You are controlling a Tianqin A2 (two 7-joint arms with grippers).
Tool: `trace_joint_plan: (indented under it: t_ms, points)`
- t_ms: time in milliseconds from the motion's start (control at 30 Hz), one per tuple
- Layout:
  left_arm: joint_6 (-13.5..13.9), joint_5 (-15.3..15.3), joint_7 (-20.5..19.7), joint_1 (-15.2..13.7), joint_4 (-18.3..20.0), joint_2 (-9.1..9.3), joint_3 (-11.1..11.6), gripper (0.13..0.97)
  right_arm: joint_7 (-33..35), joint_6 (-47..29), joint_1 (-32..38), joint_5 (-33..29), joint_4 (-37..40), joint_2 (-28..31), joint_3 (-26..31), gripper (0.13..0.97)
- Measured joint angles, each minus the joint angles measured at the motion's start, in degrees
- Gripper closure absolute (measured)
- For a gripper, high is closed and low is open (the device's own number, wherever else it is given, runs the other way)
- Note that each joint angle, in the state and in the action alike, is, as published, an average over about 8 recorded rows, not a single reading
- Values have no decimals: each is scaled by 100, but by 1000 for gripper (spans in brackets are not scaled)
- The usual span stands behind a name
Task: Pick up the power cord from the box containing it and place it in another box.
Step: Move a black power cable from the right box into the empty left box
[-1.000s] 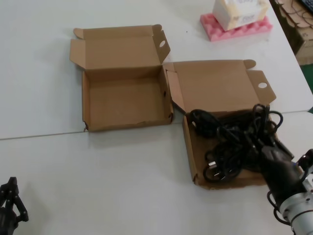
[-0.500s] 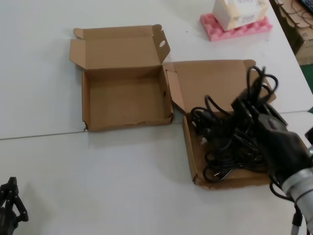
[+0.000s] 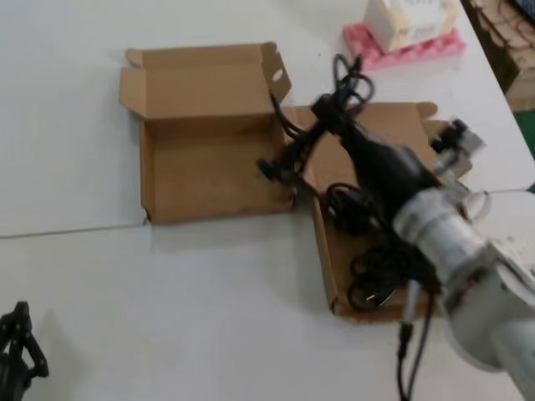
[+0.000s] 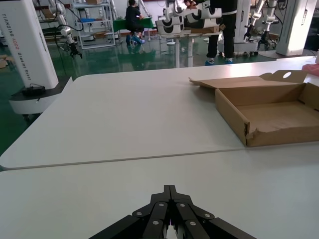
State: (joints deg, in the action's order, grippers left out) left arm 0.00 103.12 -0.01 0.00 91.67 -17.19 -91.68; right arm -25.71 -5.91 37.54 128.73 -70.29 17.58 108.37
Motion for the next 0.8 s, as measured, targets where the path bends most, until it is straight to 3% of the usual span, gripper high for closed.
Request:
trace_joint_plan:
  t_ms: [367,633,800]
  points:
    - [0,0,0,0,0,0,0,934,0,26,2101,2416,2825,-834,1984,943]
    - [0,0,0,0,0,0,0,934,0,-598,2821,2841,4754,-1549,2412,943]
    - [0,0,0,0,0,0,0,934,0,-966,2990,2885,5358,-1702,2473,943]
